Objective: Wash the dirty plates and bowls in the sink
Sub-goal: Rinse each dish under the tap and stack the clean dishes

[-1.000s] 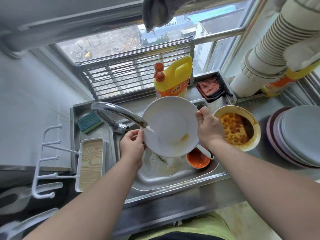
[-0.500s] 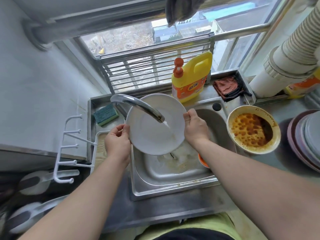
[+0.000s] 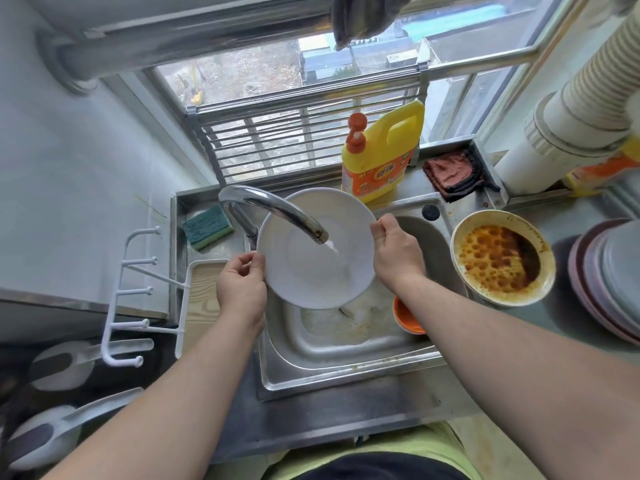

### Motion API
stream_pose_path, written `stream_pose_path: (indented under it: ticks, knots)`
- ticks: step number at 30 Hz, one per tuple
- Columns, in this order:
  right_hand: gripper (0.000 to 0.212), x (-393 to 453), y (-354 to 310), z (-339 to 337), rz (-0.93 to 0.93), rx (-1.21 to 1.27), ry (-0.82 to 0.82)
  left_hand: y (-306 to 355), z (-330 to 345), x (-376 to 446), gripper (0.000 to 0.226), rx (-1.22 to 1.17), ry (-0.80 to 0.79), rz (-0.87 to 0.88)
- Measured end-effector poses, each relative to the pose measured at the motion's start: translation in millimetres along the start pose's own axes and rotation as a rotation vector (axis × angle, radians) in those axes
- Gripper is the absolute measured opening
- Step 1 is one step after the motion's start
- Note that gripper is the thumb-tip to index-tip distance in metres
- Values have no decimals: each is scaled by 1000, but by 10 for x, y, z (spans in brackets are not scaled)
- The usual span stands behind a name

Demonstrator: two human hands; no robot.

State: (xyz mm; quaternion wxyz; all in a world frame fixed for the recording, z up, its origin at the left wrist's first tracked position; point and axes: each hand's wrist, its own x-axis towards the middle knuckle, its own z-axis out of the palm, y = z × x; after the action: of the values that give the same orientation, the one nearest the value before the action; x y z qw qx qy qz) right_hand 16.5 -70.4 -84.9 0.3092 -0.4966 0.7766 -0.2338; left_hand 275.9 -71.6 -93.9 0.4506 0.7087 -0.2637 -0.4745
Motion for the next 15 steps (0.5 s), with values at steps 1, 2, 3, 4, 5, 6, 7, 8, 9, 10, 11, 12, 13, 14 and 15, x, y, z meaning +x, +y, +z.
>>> stream_pose_path:
  ticks: [1, 2, 3, 4, 5, 6, 7, 8, 9, 10, 11, 12, 13, 14, 15]
  knots:
    - [36, 11, 24, -51, -8, -18, 8, -24, 42, -14, 12, 3, -9, -4]
    - [36, 21, 45, -99, -17, -37, 15, -45, 87, -24, 15, 10, -15, -7]
    - [36, 29, 65, -143, -26, -57, 24, -60, 133, -34, 17, 14, -20, -12]
    - [34, 38, 87, -187, -37, -74, 35, -73, 177, -40, 17, 9, -24, -18]
    - [33, 50, 106, -229, -51, -89, 46, -75, 226, -48, 15, -3, -29, -25]
    - [33, 58, 117, -272, -65, -101, 56, -74, 272, -55, 13, -18, -34, -33]
    - [33, 67, 128, -314, -79, -107, 64, -70, 322, -63, 10, -32, -42, -39]
    - [35, 76, 141, -356, -87, -112, 72, -67, 369, -64, 9, -44, -51, -43]
    - [36, 86, 151, -396, -90, -119, 79, -60, 417, -70, 8, -52, -58, -47]
    - [36, 90, 159, -436, -93, -128, 86, -50, 459, -80, 7, -59, -62, -55]
    - [36, 96, 170, -468, -96, -137, 98, -38, 498, -93, 7, -69, -66, -64]
    - [35, 100, 182, -492, -99, -144, 111, -25, 531, -108, 6, -82, -71, -68]
    - [35, 103, 189, -511, -98, -149, 122, -17, 554, -115, 6, -89, -77, -71]
    - [35, 108, 202, -513, -87, -151, 124, -12, 564, -118, 6, -87, -82, -72]
    - [33, 112, 222, -497, -66, -149, 118, -4, 565, -121, 6, -81, -82, -69]
